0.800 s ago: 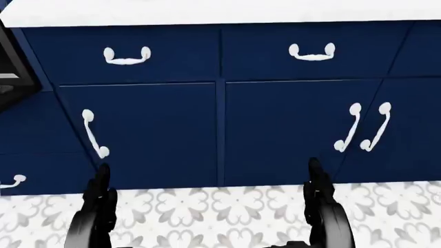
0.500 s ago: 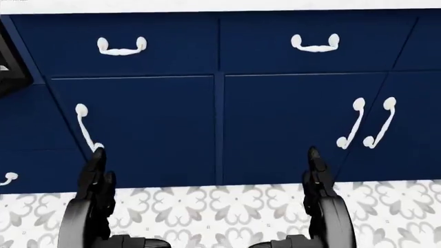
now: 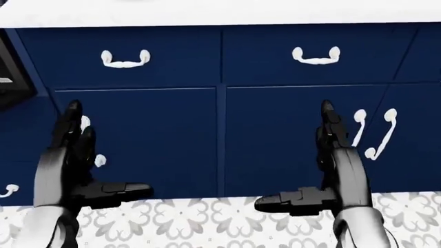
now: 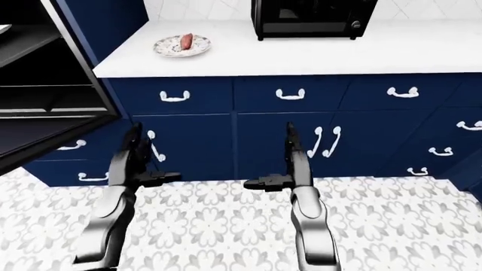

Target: Place the sweet potato on the top rack of the oven.

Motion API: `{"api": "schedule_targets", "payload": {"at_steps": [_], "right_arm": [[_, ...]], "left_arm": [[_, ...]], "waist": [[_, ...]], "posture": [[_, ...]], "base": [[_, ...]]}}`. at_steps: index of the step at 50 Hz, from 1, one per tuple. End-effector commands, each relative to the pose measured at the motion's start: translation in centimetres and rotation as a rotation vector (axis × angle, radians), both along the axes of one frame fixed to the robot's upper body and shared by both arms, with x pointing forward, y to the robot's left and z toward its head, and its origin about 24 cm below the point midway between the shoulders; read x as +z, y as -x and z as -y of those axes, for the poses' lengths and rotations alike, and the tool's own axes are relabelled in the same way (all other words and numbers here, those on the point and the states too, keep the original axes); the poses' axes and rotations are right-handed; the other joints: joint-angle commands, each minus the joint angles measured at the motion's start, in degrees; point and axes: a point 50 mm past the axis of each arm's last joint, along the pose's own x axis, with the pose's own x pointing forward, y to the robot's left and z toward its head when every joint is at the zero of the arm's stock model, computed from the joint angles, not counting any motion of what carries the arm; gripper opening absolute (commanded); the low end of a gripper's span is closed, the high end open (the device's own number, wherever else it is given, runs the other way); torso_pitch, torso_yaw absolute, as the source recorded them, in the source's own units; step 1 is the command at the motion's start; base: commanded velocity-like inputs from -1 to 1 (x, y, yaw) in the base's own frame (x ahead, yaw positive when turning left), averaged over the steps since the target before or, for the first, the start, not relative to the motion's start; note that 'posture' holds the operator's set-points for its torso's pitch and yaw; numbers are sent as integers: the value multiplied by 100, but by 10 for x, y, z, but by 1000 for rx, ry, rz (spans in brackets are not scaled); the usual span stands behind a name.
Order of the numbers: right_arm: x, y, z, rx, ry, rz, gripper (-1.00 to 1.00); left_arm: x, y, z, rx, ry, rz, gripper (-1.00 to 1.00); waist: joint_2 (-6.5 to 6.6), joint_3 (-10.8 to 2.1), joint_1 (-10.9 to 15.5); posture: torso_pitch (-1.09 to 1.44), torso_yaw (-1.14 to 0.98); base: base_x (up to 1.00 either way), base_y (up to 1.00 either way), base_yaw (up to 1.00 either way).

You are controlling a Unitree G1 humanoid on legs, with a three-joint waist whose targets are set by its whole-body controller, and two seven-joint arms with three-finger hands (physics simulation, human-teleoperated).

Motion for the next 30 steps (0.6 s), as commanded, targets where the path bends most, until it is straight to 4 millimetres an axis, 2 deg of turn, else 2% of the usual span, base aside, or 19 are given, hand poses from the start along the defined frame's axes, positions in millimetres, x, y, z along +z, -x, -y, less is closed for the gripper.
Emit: {"api": "schedule_targets", "payload": {"at_steps": [1,3,11,17,24,30], "right_arm": [[26,-6,0,-1,10,72,100],[33,-7,-1,5,16,61,100],[80,-24,-3,-19,-7,112,100],[103,-24,0,7,8,104,100],[134,-24,3,-4,5,147,100],[157,-24,5,3,19,170,100]], "left_arm": [[27,-7,-4,10,-13,72,100],[38,-11,-7,17,-16,79,100],[83,-27,-19,39,-27,120,100],[98,-33,-24,42,-36,131,100],[129,-36,-30,52,-35,153,100],[143,-38,-34,58,-50,159,100]], "waist": [[9,-126,2],[12,-119,1],[37,-105,-2],[44,-83,17],[44,-56,16],[46,-33,20]], "posture": [[0,0],[0,0],[0,0],[0,0],[0,0],[0,0]], "base": [[0,0,0],[0,0,0],[0,0,0],[0,0,0],[0,0,0],[0,0,0]]}}
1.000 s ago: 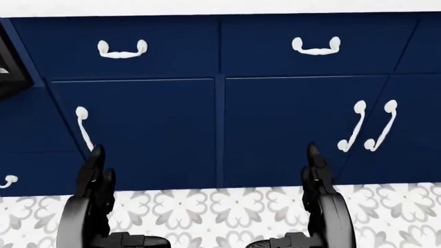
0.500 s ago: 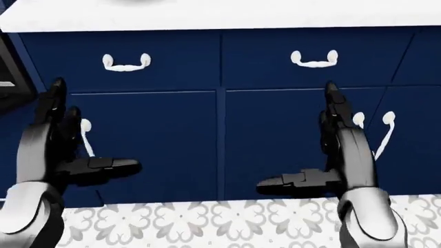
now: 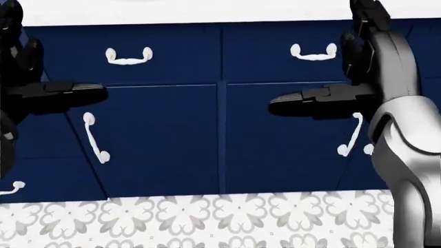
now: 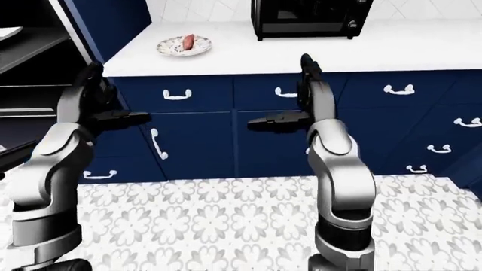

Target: Place the sweet potato on the top rack of the oven.

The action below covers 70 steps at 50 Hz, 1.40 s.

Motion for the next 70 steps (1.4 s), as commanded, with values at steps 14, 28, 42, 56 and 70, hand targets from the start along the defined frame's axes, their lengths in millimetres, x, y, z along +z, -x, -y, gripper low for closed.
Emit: {"api": "schedule_targets", "payload": {"at_steps": [14,28,42,56,70], "right_arm": [[22,4,-1,28,7,77,100],[13,6,0,22,-2,58,100],[13,7,-3,25,-7,54,100],[13,5,-3,27,-2,47,100],[18,4,-4,30,0,53,100]], "left_arm": [[27,3,-3,-1,-14,82,100],[22,5,-5,8,3,78,100],[19,6,-5,10,6,76,100],[21,4,-5,8,5,78,100],[24,4,-5,10,5,82,100]], "waist": [[-27,-28,-37],[173,-74,-19],[23,12,-52],[-25,-26,25],[267,-51,-121]], "posture": [[0,0],[0,0],[0,0],[0,0],[0,0]], "base": [[8,0,0],[19,0,0],[19,0,0],[19,2,0],[19,13,0]]}}
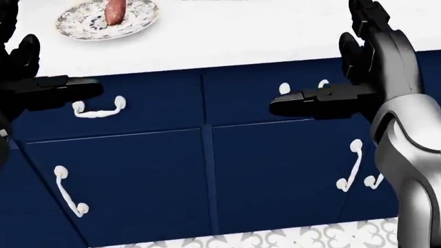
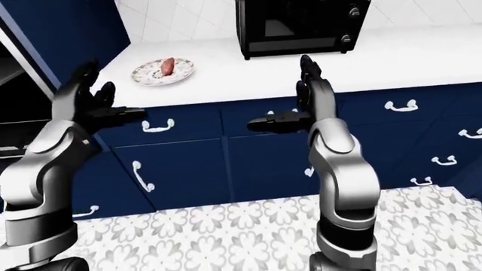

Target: Place the sweet potato on the top rack of the oven.

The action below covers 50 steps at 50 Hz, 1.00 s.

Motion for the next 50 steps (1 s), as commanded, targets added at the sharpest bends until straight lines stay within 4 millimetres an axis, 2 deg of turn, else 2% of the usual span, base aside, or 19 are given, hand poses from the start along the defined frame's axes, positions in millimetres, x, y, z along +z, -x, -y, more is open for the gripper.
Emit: {"api": "schedule_targets", "payload": {"at_steps": [1,2,3,4,7,12,14,15,18,23,25,27,28,30,37,41,42,45,50], "right_arm": [[16,3,-5,21,4,79,100],[16,3,-5,22,4,80,100],[16,3,-5,22,4,81,100],[16,3,-5,23,4,81,100],[17,4,-5,23,3,80,100],[17,4,-5,22,2,80,100],[17,4,-5,23,3,81,100],[17,5,-5,23,4,81,100],[16,3,-5,22,1,80,100],[13,2,-5,22,-3,78,100],[14,2,-5,23,-3,78,100],[15,2,-5,23,-2,79,100],[15,2,-5,24,-2,79,100],[17,2,-6,24,0,81,100],[18,2,-6,27,-2,83,100],[19,4,-8,34,-4,86,100],[18,3,-8,33,-4,85,100],[17,3,-8,33,-5,84,100],[16,1,-7,29,-7,81,100]], "left_arm": [[19,3,-3,15,-11,79,100],[21,4,-4,17,-11,82,100],[22,4,-4,18,-11,85,100],[21,4,-5,19,-11,85,100],[21,4,-4,18,-11,85,100],[21,4,-4,17,-11,84,100],[19,4,-4,18,-12,81,100],[18,4,-5,18,-12,80,100],[17,3,-5,19,-12,77,100],[16,3,-4,16,-13,72,100],[16,3,-4,16,-12,72,100],[16,3,-4,17,-11,74,100],[16,3,-5,16,-11,75,100],[18,4,-4,16,-11,76,100],[19,4,-5,18,-11,79,100],[18,4,-5,16,-11,81,100],[19,4,-5,18,-10,81,100],[19,4,-5,17,-11,81,100],[19,3,-4,15,-12,80,100]], "waist": [[124,-162,4],[360,-240,22],[29,-141,72],[160,-136,39],[15,-163,95],[-458,-69,169],[-825,-183,176],[-542,-132,112],[-653,-192,92],[-371,-88,48],[-147,-105,16],[281,-233,-1],[68,-192,57],[115,-129,62],[-306,-96,132],[-819,-192,171],[-526,-134,107],[-646,-196,95],[-343,-84,47]], "posture": [[0,0],[0,0],[0,0],[0,0],[0,0],[0,0],[0,0],[0,0],[0,0],[0,0],[0,0],[0,0],[0,0],[0,0],[0,0],[0,0],[0,0],[0,0],[0,0]], "base": [[20,13,0],[20,13,0],[19,12,0],[20,12,0],[20,15,0],[20,21,0],[19,21,0],[20,21,0],[19,21,0],[19,21,0],[19,21,0],[19,21,0],[20,22,0],[19,21,0],[19,21,0],[20,21,0],[20,21,0],[18,22,0],[20,21,0]]}}
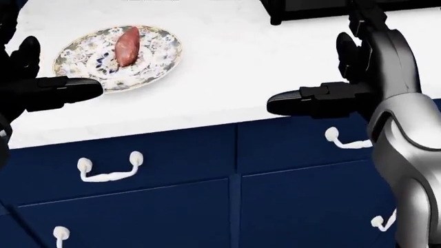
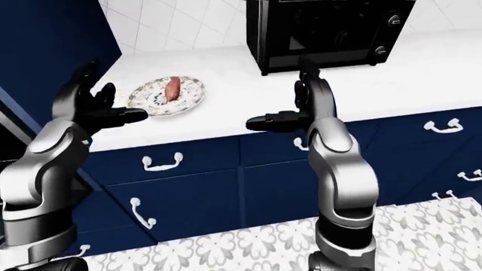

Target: Place the sweet potato on the top rack of the oven.

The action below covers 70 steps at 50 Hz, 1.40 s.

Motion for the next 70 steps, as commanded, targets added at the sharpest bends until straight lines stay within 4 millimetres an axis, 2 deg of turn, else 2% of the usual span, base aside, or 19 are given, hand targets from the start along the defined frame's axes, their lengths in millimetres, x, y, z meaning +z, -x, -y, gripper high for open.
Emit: {"api": "schedule_targets", "payload": {"at_steps": [1,3,4,5,6,14,17,25,28,30,32,41,45,49,55,58,59,69,70], "right_arm": [[16,2,-4,21,4,84,100],[16,3,-3,20,4,84,100],[16,3,-3,19,5,84,100],[17,3,-4,20,5,85,100],[18,3,-4,20,5,87,100],[18,3,-4,21,5,87,100],[19,2,-4,22,4,90,100],[19,2,-3,21,1,93,100],[19,2,-3,19,1,95,100],[21,2,-3,20,2,96,100],[21,3,-3,20,1,95,100],[22,3,-2,19,-1,101,100],[23,4,-3,20,-4,102,100],[21,4,-2,17,-9,103,100],[23,3,-2,21,-9,111,100],[25,3,-2,19,-5,109,100],[25,3,-2,19,-5,109,100],[25,5,-1,12,6,119,100],[24,4,-1,13,7,118,100]], "left_arm": [[20,3,-3,15,-14,92,100],[21,4,-3,15,-14,95,100],[22,4,-3,16,-14,96,100],[21,3,-3,16,-15,96,100],[21,3,-3,15,-15,97,100],[22,4,-3,15,-15,96,100],[22,3,-3,14,-15,97,100],[23,2,-1,9,-16,98,100],[23,2,-1,8,-15,99,100],[23,2,-1,8,-15,99,100],[22,2,-1,8,-15,98,100],[24,2,0,5,-17,101,100],[24,2,0,3,-17,100,100],[23,2,1,3,-17,100,100],[26,2,2,2,-17,103,100],[26,2,1,0,-15,108,100],[26,2,1,0,-15,108,100],[25,4,2,-2,-15,109,100],[25,4,2,-2,-15,109,100]], "waist": [[19,-99,20],[369,-197,-13],[581,-379,-25],[350,-173,48],[411,-110,44],[-87,-100,124],[-446,-160,156],[-152,-133,67],[157,-110,13],[436,-272,-16],[405,-133,24],[-9,-144,141],[-417,-210,200],[-393,-143,150],[-161,-61,64],[200,-128,22],[15,-73,15],[-88,-171,91],[-57,-273,113]], "posture": [[0,0],[0,0],[0,0],[0,0],[0,0],[0,0],[0,0],[0,0],[0,0],[0,0],[0,0],[0,0],[0,0],[0,0],[0,0],[0,0],[0,0],[0,0],[0,0]], "base": [[18,22,0],[19,21,0],[20,22,0],[20,21,0],[20,21,0],[19,21,0],[19,21,0],[19,16,0],[20,14,0],[19,13,0],[19,7,0],[19,2,0],[19,0,0],[19,0,0],[11,0,0],[0,0,0],[0,0,0],[0,0,0],[0,0,12]]}}
